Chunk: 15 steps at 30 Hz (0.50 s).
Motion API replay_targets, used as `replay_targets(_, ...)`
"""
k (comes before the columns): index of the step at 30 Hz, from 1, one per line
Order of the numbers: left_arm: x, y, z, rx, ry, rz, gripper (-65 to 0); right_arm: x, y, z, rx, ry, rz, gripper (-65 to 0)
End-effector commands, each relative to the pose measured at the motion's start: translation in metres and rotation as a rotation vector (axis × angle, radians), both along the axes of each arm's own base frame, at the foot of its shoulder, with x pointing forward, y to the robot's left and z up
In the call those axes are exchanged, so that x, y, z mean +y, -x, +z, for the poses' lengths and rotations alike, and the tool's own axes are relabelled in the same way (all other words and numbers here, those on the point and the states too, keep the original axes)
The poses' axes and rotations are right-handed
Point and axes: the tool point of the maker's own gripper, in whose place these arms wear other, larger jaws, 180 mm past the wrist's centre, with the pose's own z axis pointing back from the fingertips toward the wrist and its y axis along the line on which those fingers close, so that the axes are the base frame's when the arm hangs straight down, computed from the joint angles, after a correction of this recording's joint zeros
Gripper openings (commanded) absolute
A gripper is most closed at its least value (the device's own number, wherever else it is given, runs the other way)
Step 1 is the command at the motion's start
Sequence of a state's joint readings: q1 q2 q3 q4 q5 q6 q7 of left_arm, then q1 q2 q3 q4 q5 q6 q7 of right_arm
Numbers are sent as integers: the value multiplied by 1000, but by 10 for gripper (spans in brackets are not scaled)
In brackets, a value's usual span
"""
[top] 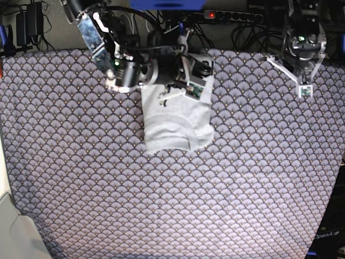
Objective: Fold the T-shirt properly
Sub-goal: 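Press and straighten the bundle's printed edge with the right gripper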
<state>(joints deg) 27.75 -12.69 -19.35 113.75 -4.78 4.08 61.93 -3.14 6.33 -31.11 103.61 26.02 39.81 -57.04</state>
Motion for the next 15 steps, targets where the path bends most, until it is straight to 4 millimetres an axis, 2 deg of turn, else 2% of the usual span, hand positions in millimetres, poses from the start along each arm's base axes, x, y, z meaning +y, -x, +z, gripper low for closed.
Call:
replay_targets(1, 7, -3, 9, -27, -26, 1, -645, 3, -7, 7, -12, -39, -1, -647)
replay_targets(8, 7, -3, 9, -27, -27, 2, -645, -3, -3, -34, 105, -26, -38, -647)
replay_targets(10, 7, -3, 9, -28, -28, 2, -645, -12, -2, -48, 136, -9, -55, -647)
replay_targets(15, 7, -4, 10, -31, -28, 2, -645, -25, 3, -68, 182, 21, -73, -647)
